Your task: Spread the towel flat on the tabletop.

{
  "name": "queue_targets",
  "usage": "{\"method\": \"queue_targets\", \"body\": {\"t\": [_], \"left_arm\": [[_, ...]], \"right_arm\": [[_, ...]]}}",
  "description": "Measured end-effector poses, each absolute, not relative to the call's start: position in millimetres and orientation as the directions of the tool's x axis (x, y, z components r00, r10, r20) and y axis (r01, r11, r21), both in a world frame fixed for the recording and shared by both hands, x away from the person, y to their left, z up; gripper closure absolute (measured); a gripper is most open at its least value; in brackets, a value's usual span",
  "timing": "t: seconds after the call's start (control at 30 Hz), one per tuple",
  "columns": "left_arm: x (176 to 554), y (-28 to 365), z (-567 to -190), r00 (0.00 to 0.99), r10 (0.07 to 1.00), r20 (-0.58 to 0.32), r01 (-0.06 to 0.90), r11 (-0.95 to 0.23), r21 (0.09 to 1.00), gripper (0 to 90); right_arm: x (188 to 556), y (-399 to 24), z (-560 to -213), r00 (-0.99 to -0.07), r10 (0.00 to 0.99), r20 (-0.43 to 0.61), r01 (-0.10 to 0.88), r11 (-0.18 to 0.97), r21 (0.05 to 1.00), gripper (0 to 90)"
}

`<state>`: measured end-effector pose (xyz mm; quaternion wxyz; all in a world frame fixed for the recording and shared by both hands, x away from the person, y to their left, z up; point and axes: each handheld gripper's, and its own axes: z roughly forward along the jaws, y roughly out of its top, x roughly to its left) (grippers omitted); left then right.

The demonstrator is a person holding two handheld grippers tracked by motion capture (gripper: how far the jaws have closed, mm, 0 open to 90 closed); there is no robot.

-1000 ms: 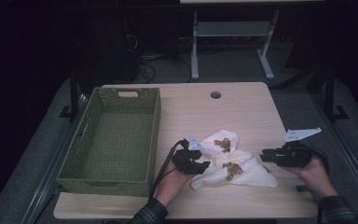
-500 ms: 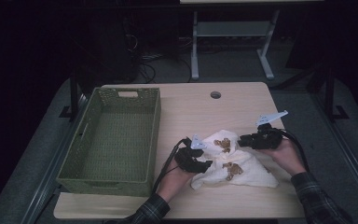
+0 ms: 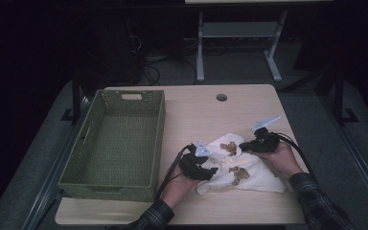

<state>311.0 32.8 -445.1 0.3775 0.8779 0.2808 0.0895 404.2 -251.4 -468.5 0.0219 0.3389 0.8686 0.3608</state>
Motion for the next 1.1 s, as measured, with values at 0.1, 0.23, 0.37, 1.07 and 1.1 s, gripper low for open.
{"method": "queue_targets", "body": {"t": [0.1, 0.23, 0.37, 1.07, 1.1], "left_arm": [[311, 34, -445, 0.823, 0.565, -0.05, 0.424, -0.555, 0.715, 45.3], [310, 35, -443, 0.821, 0.569, -0.047, 0.422, -0.549, 0.722, 45.3], [310, 37, -439, 0.817, 0.574, -0.046, 0.417, -0.535, 0.735, 45.3], [300, 60, -418, 0.736, 0.676, -0.048, 0.42, -0.4, 0.814, 43.5], [300, 60, -418, 0.735, 0.676, -0.051, 0.423, -0.398, 0.814, 43.5]], "right_arm": [[402, -251, -463, -0.782, 0.597, 0.179, 0.546, 0.517, 0.659, 88.8], [400, -252, -448, -0.789, 0.592, 0.165, 0.519, 0.498, 0.695, 88.9], [392, -248, -415, -0.813, 0.564, 0.144, 0.454, 0.459, 0.764, 88.9], [318, -159, -435, -0.956, 0.285, 0.062, 0.254, 0.709, 0.658, 88.1], [318, -159, -435, -0.956, 0.285, 0.062, 0.254, 0.709, 0.658, 88.1]]}}
